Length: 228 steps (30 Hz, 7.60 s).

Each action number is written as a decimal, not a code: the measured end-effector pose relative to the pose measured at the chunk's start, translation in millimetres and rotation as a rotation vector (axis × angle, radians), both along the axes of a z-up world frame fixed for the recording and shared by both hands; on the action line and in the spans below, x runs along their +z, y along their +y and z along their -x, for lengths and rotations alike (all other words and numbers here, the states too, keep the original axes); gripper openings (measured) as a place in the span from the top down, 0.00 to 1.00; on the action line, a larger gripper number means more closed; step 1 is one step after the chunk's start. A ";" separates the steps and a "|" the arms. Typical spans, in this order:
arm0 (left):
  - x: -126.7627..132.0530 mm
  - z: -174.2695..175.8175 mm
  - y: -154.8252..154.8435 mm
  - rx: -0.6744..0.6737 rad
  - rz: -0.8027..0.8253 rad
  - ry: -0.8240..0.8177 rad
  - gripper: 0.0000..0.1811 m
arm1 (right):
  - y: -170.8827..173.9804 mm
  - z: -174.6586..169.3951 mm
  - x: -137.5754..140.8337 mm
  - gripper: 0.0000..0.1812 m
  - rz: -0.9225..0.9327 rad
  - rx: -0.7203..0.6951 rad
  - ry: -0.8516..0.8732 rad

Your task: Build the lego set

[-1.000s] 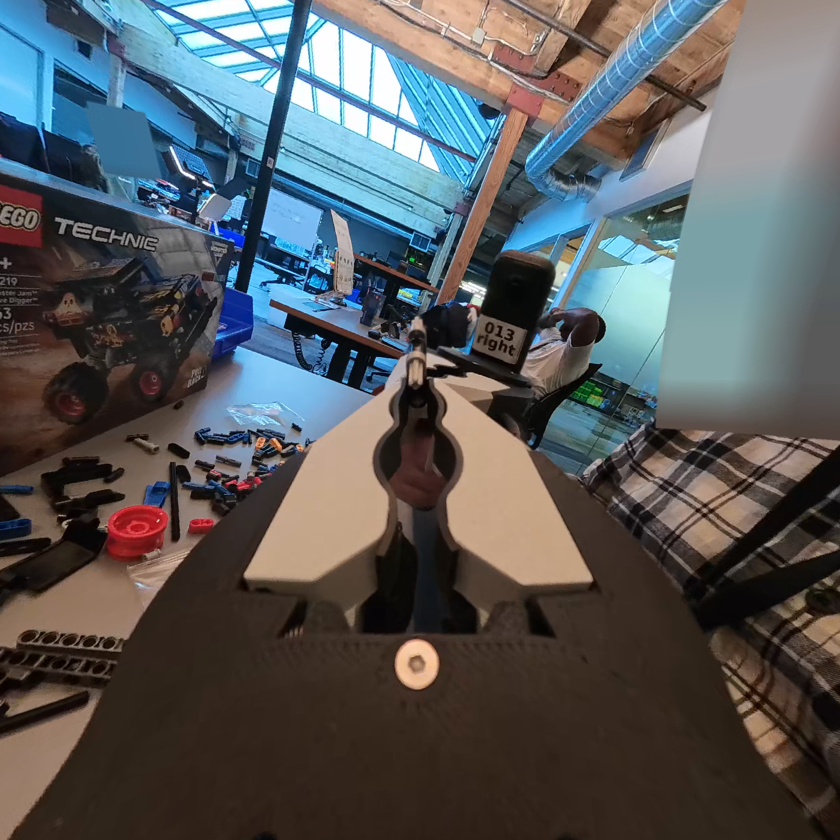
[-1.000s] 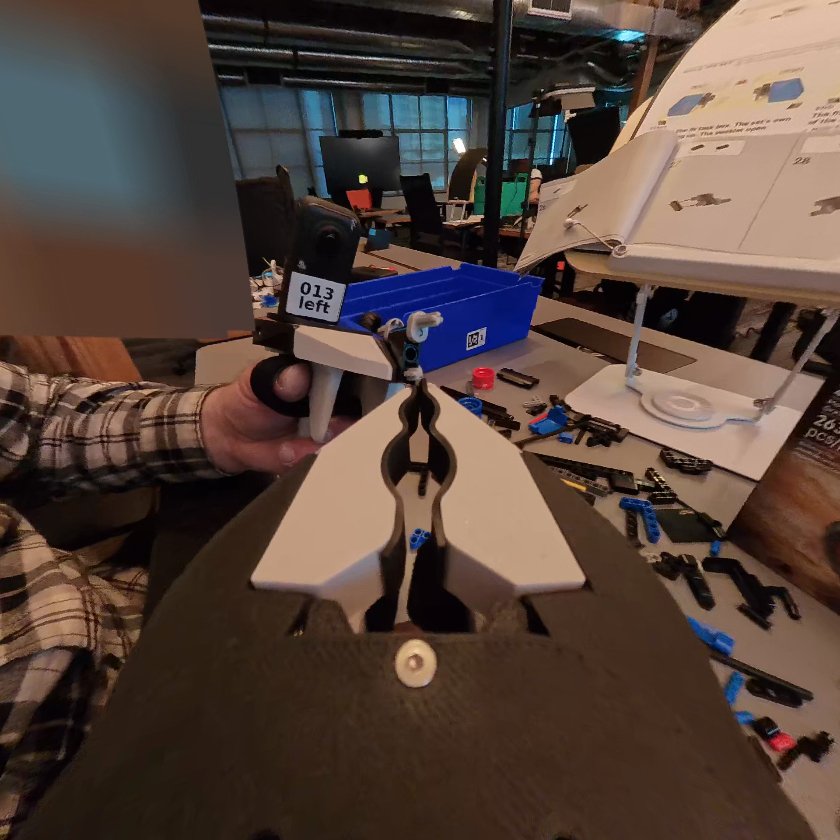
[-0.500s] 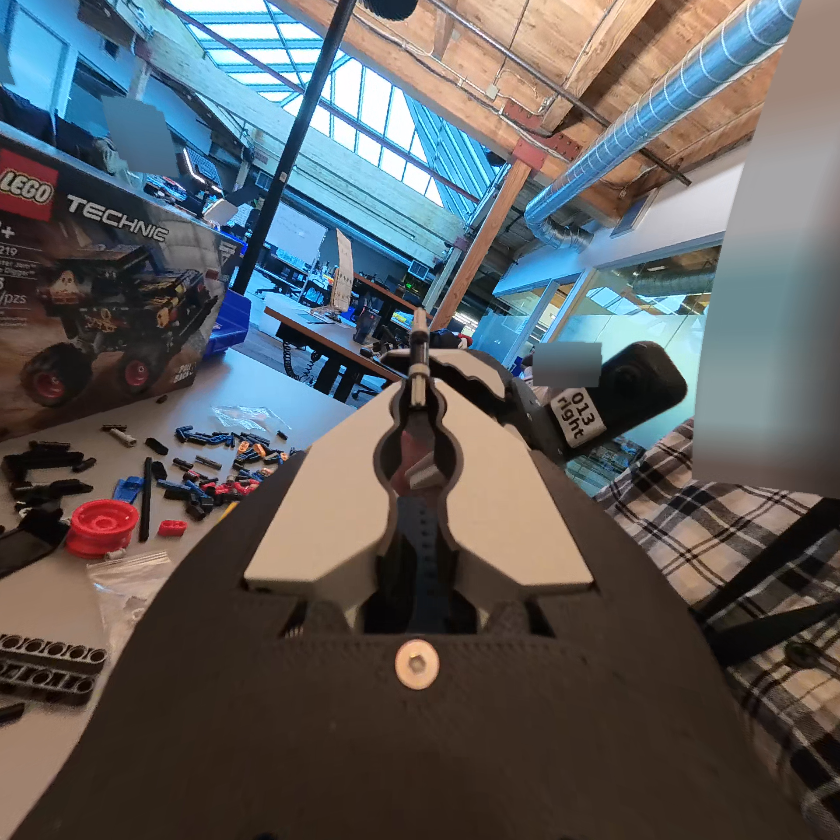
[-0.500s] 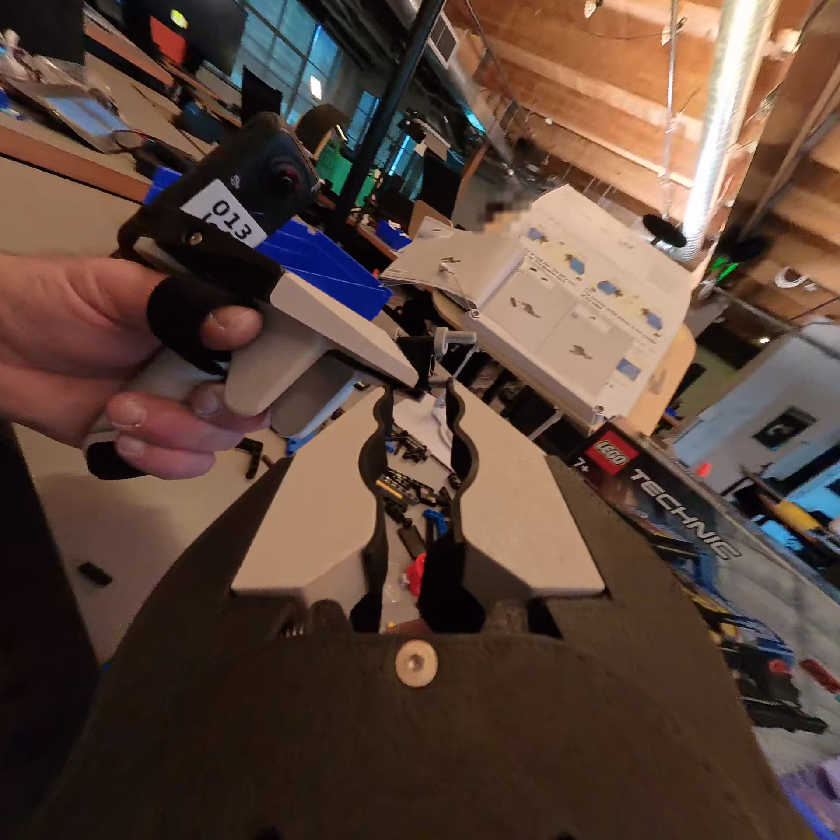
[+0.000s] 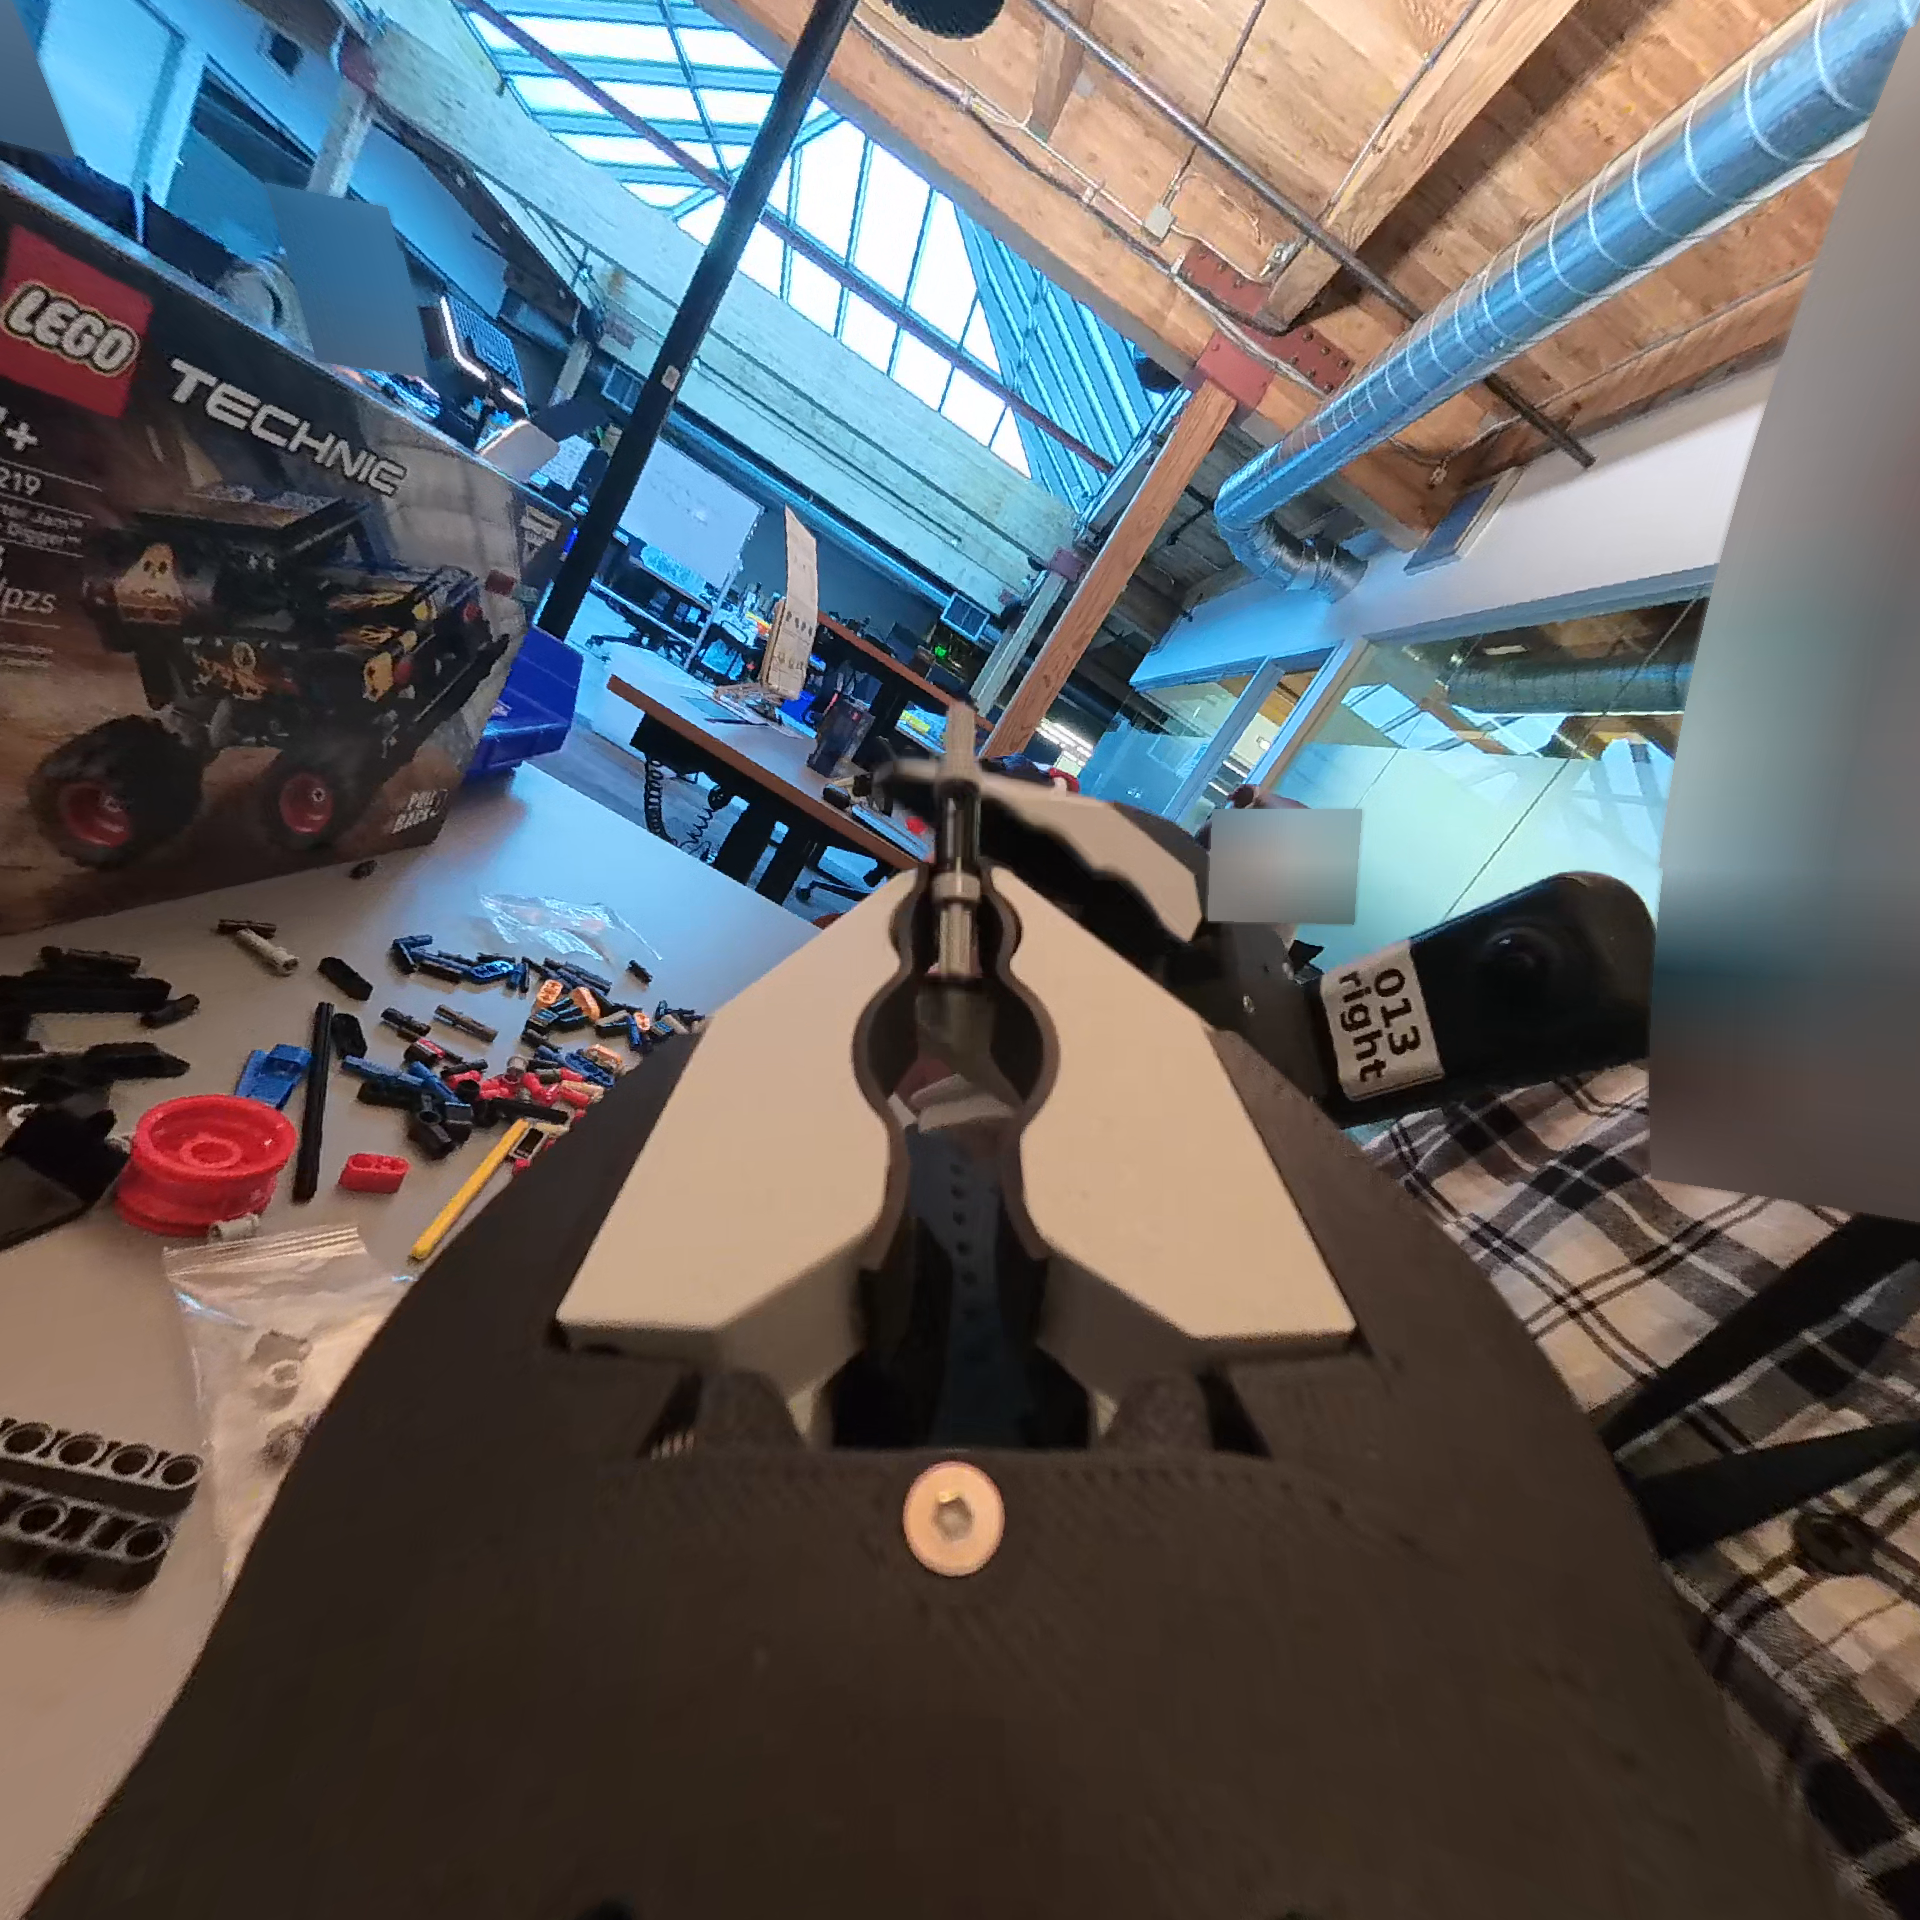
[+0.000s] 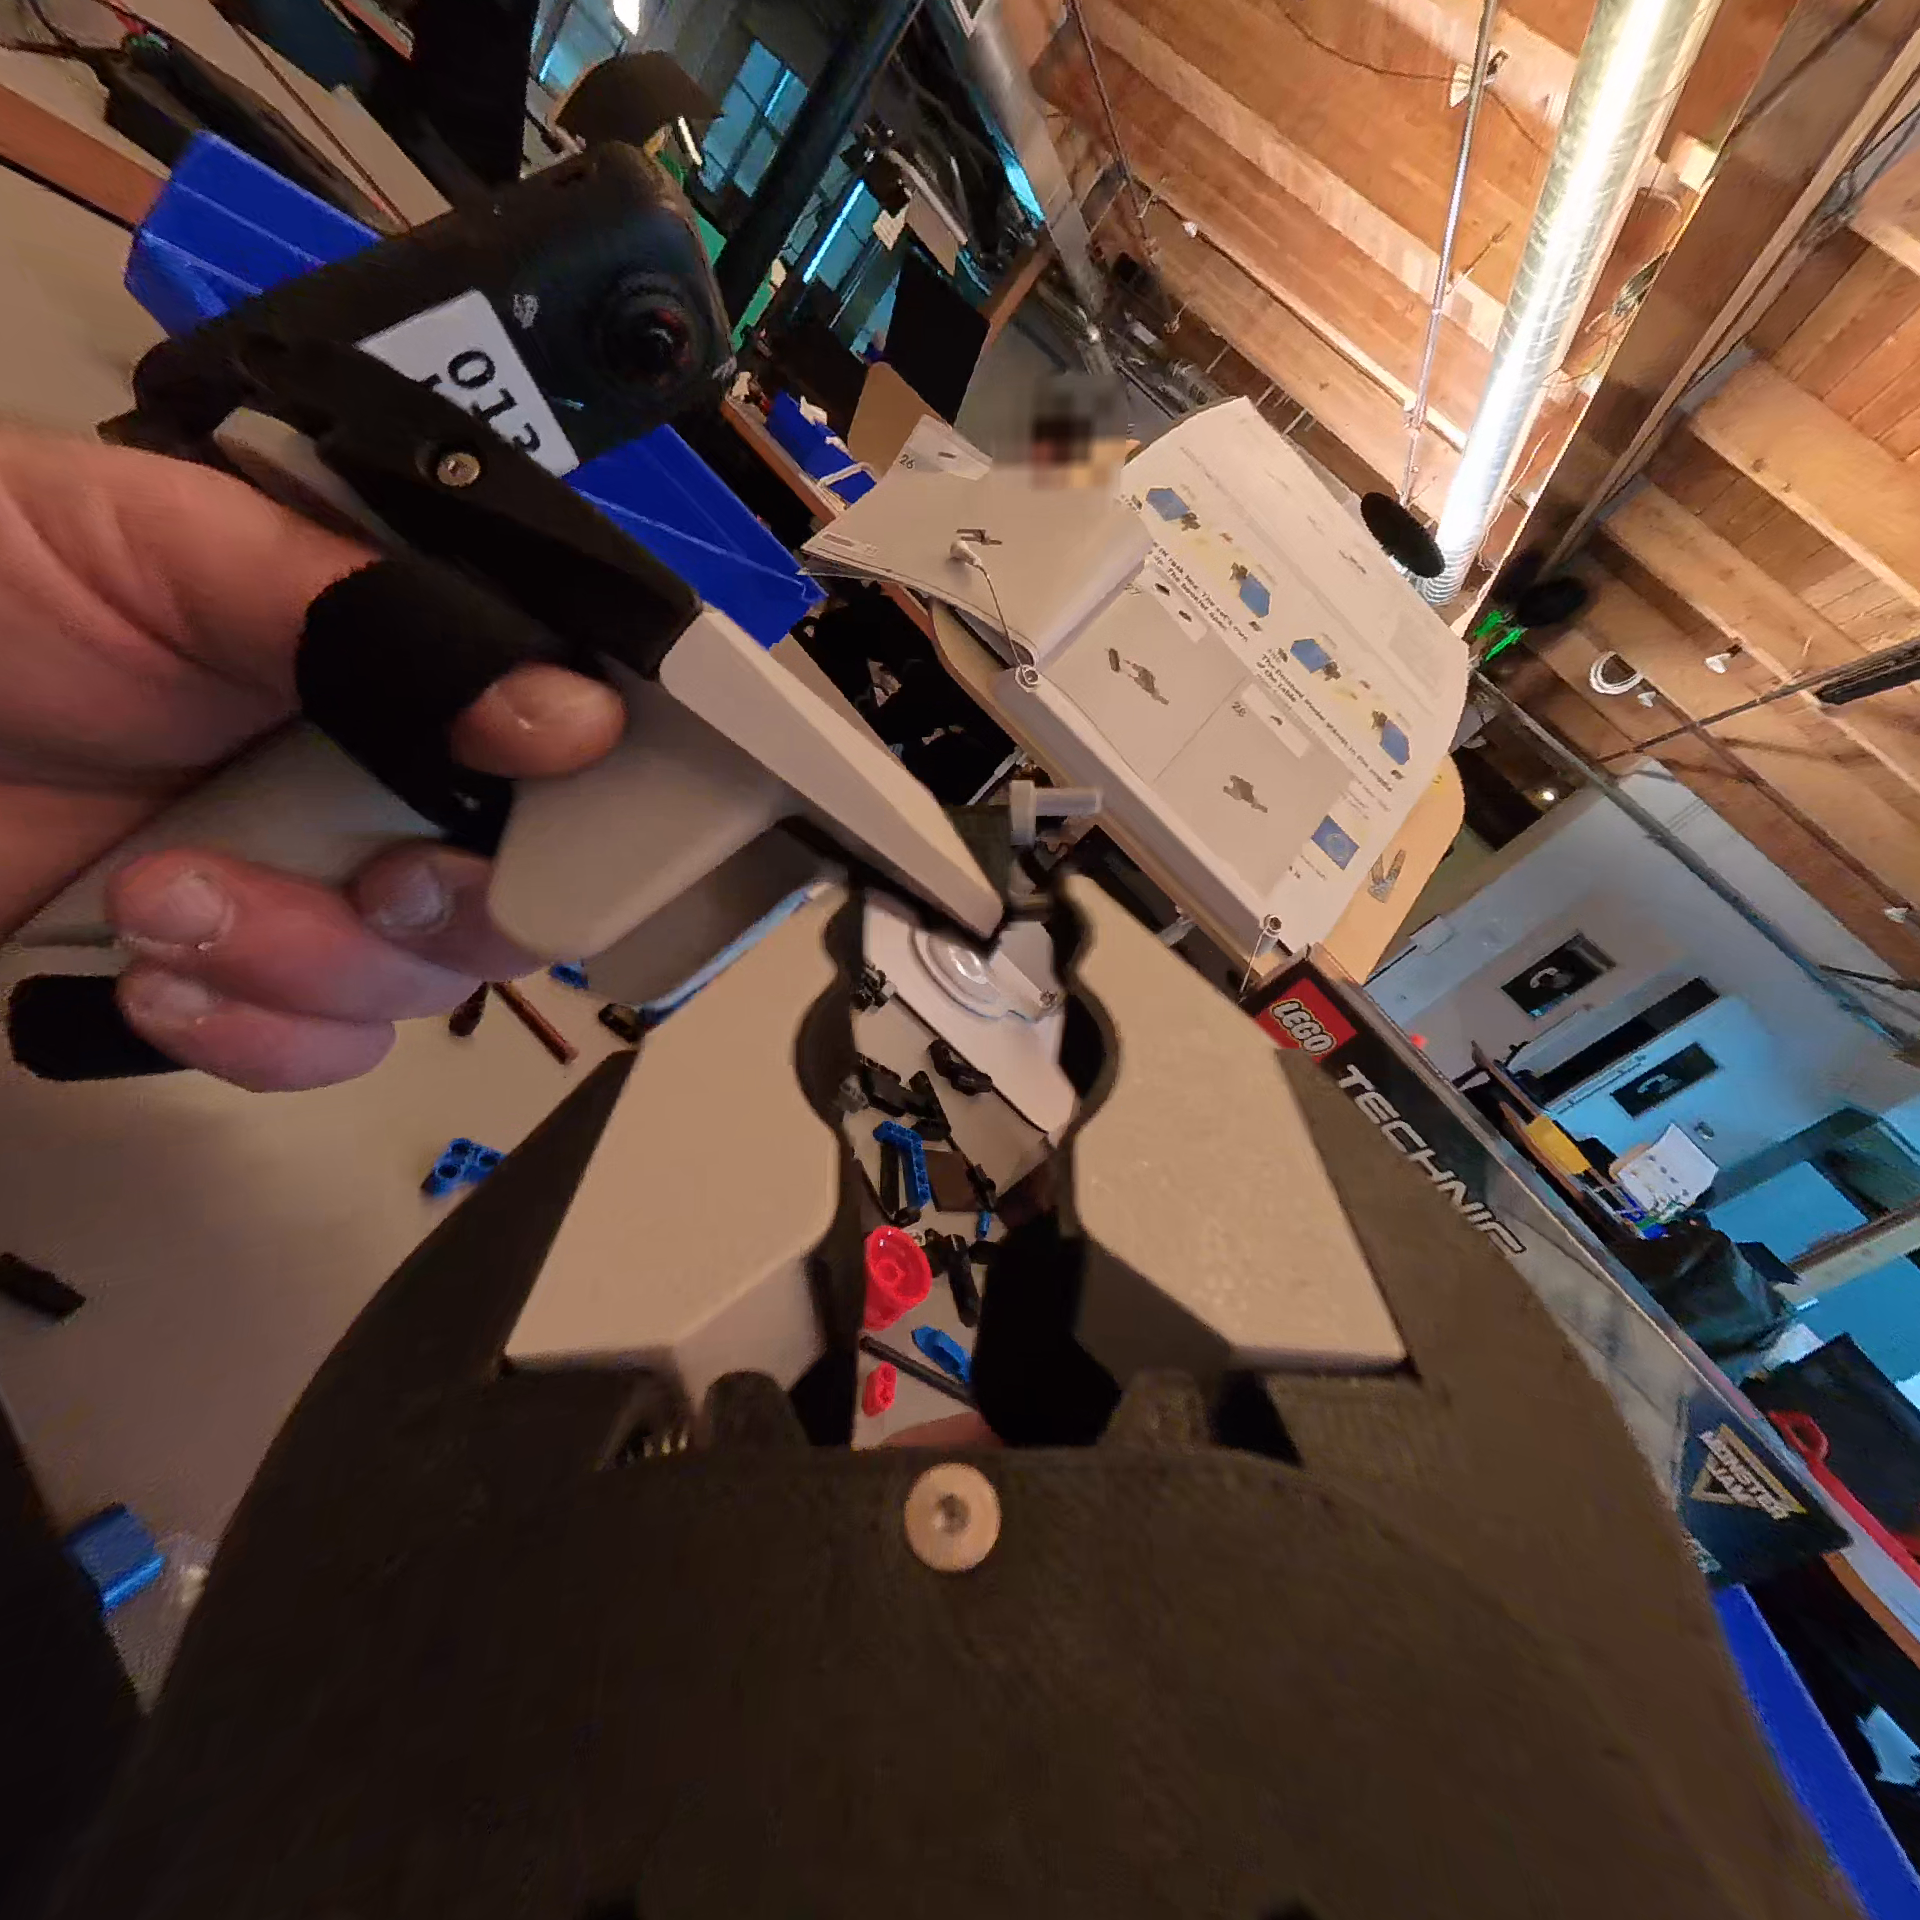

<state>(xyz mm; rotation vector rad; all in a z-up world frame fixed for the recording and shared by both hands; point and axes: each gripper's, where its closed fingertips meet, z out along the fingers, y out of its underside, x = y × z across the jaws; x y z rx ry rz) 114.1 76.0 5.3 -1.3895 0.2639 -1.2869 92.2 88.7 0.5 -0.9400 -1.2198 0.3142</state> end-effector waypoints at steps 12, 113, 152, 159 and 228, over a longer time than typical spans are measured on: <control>-5.2 9.9 3.6 0.034 0.021 0.053 0.86 | 5.0 -7.6 -5.2 0.88 0.084 0.081 -0.031; -40.9 -6.4 18.3 0.004 0.112 0.249 0.97 | 3.3 -18.3 -47.9 0.93 0.081 0.262 -0.380; -41.3 -7.7 23.8 0.024 0.149 0.188 0.97 | 3.8 -11.8 -45.0 0.89 0.040 0.224 -0.347; -37.0 -10.5 21.1 0.017 0.120 0.199 0.97 | 0.8 -15.0 -39.3 0.89 0.190 0.340 -0.287; -48.4 1.5 36.6 0.070 0.215 0.131 0.97 | 17.5 -1.8 -46.8 0.87 0.022 0.078 -0.309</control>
